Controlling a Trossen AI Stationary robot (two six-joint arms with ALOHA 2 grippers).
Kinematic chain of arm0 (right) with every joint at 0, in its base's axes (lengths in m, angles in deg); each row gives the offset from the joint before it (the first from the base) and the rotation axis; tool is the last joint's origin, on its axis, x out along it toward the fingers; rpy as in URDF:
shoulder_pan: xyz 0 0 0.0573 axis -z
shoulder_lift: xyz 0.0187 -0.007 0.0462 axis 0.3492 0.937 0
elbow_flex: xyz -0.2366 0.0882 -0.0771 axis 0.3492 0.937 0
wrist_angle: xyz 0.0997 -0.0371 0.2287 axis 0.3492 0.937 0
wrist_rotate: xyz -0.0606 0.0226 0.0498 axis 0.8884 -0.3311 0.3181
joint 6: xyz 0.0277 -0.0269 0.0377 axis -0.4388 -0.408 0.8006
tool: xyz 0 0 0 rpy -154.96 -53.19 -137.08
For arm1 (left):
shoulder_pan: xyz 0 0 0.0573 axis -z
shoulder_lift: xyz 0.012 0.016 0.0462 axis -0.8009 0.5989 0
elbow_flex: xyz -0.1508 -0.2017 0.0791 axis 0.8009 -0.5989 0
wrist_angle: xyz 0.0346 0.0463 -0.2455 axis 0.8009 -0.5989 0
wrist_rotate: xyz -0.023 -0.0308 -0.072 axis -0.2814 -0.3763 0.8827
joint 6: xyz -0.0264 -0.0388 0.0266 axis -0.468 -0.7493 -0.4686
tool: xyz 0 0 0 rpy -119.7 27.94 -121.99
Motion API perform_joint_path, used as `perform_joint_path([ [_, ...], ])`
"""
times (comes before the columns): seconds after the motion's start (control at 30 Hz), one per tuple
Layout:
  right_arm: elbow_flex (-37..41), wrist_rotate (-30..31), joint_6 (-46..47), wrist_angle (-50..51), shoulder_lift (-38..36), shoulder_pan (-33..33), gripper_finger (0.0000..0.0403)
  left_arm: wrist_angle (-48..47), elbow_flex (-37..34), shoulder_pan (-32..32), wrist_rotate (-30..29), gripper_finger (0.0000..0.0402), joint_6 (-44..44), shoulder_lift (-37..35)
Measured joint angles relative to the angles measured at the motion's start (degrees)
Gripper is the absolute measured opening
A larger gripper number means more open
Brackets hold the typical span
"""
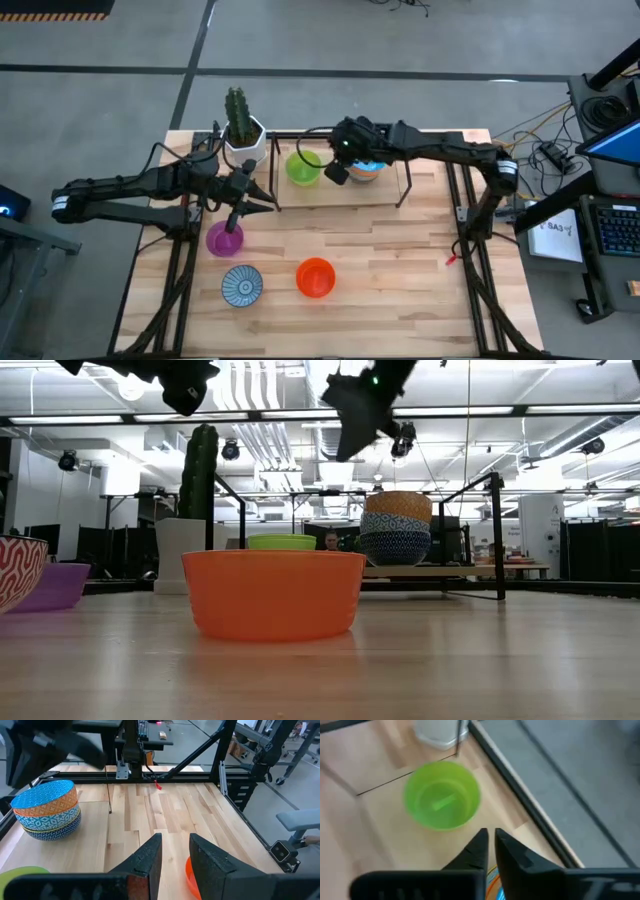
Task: Place and stack bowls onto a shelf
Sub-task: Adjust the blue pattern bowl
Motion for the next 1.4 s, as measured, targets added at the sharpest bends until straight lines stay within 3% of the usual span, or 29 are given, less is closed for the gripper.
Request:
perform_joint_path([
  [0.27, 20.6, 6.3, 2.3, -22.9, -4.6, 0.2, 0.0009, -0.4, 0.0, 0.0, 0.0, 0.0081, -0.1, 0.0],
  [0.6, 29.6, 9.1, 6.6, -32.6, -4.1, 0.3, 0.0009, -0.5, 0.0, 0.0, 0.0, 0.0081, 0.3, 0.0],
  [1.07, 28.9, 11.3, 7.3, -34.1, -8.4, -2.2, 0.0009, -1.6, 0.0, 0.0, 0.0, 0.0081, 0.6, 0.0],
  [1.4, 43.0, 20.2, 20.1, -33.9, -17.9, -6.5, 0.0009, -2.0, 0.0, 0.0, 0.0, 0.0081, 0.6, 0.0],
])
